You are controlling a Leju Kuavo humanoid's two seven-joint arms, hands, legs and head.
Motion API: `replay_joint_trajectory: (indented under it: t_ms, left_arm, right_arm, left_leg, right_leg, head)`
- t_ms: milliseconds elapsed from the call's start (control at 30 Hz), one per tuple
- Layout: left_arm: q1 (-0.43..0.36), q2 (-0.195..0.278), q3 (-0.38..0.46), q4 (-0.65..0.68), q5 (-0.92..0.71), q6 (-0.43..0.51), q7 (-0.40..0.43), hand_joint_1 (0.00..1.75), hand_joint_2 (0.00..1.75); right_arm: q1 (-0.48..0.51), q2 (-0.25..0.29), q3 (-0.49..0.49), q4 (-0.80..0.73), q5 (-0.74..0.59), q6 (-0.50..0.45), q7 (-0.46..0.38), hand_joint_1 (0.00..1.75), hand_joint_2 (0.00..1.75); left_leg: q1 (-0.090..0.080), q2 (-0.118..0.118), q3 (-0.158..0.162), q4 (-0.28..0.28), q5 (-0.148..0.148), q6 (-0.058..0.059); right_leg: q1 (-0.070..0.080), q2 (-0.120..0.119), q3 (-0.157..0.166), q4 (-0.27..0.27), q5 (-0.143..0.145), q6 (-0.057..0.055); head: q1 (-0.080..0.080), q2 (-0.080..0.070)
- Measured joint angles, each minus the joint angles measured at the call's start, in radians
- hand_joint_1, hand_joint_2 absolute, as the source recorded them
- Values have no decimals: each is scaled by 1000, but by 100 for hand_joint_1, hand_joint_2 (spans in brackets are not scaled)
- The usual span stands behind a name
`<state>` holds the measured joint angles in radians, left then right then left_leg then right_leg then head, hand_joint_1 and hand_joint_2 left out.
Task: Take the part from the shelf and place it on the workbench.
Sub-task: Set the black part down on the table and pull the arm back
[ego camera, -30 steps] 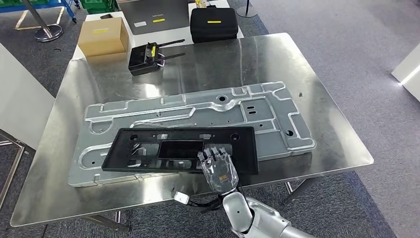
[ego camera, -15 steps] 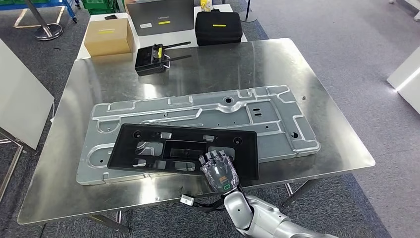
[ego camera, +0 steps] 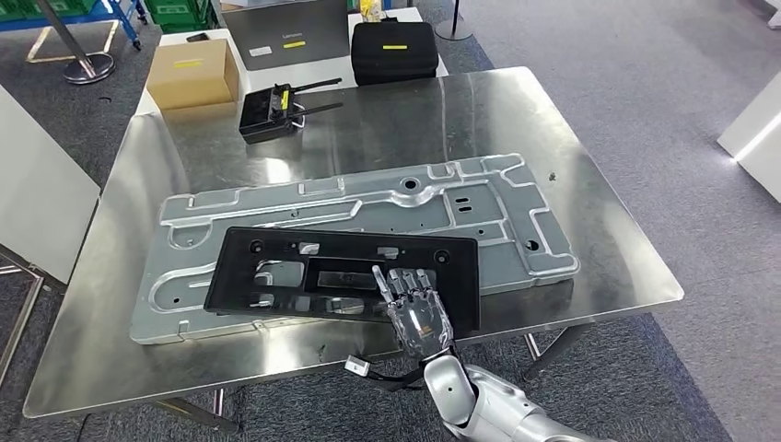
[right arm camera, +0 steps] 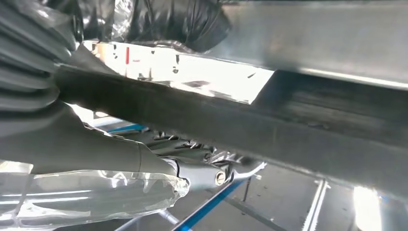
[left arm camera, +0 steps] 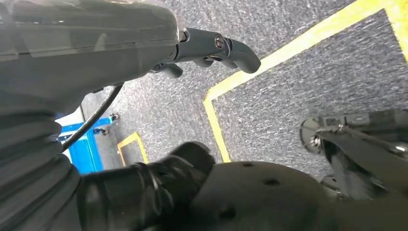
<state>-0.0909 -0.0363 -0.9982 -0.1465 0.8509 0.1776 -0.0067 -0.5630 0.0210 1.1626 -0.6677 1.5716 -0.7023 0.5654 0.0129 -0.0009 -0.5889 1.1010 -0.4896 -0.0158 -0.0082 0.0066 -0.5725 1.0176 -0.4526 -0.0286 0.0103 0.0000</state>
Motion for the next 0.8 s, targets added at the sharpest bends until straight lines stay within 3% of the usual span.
replay_joint_trajectory:
  t_ms: [67,200,267,333,367,400,433,500,567,700,733,800]
  left_arm:
    - [-2,0,-1,0,2,-5,2,0,0]
    - [-4,0,-2,0,3,-6,5,0,0]
    - [-4,-1,-2,0,3,-6,6,0,0]
    - [-3,-1,-2,0,4,-7,7,0,0]
    - [-2,-1,-2,0,5,-8,8,0,0]
    - [-2,-1,-2,0,7,-10,8,0,0]
    - [-2,-1,-2,0,10,-12,9,0,0]
    - [-2,-2,-2,0,15,-18,9,0,0]
    - [-3,-2,-2,0,18,-22,9,0,0]
    - [-4,-3,-3,0,22,-21,7,0,0]
    - [-4,-3,-3,0,23,-19,7,0,0]
    - [-3,-3,-3,0,27,-16,7,0,0]
  right_arm:
    - [0,-1,-16,0,0,0,0,0,0]
    - [-1,-3,-43,2,0,0,0,0,0]
    - [0,-5,-51,4,0,0,0,0,0]
    - [5,-5,-56,6,-1,0,1,0,0]
    - [8,-5,-58,6,-1,0,1,0,0]
    - [10,-5,-61,7,-1,0,2,0,0]
    - [13,-5,-64,7,0,0,2,0,0]
    - [16,-5,-70,7,0,-1,4,0,0]
    - [19,-5,-72,4,0,-1,8,0,0]
    - [14,-9,-67,-10,0,-1,13,0,0]
    - [10,-12,-67,-16,0,-2,13,0,0]
    - [2,-22,-67,-27,0,-2,14,0,0]
  left_leg:
    - [-4,1,44,-90,22,10]
    - [-4,6,50,-110,32,39]
    - [-1,10,51,-117,42,50]
    - [-2,12,44,-116,44,54]
    - [-3,12,41,-114,44,54]
    - [-3,12,40,-113,44,53]
    - [-3,12,40,-111,43,52]
    - [-4,11,41,-106,39,46]
    - [-7,9,38,-99,35,37]
    - [-7,8,29,-88,26,15]
    - [-5,8,18,-64,10,10]
    - [-2,7,-31,43,-52,2]
  right_leg:
    - [3,6,0,2,-1,11]
    - [2,9,-2,9,-7,37]
    - [2,5,-37,87,-60,42]
    - [2,3,-99,220,-130,45]
    - [1,3,-121,269,-146,46]
    - [1,2,-126,282,-141,47]
    - [0,1,-112,254,-116,47]
    - [-2,0,-46,119,-49,43]
    - [-1,0,-5,22,-15,35]
    - [1,0,-3,5,-9,13]
    - [-1,-1,-2,2,-6,7]
    - [-2,-4,-4,0,-2,-1]
  head:
    - [0,0]
    - [1,0]
    - [1,0]
    - [1,0]
    - [1,0]
    - [1,0]
    - [1,0]
    - [1,0]
    - [0,0]
    - [1,0]
    - [0,0]
    - [0,0]
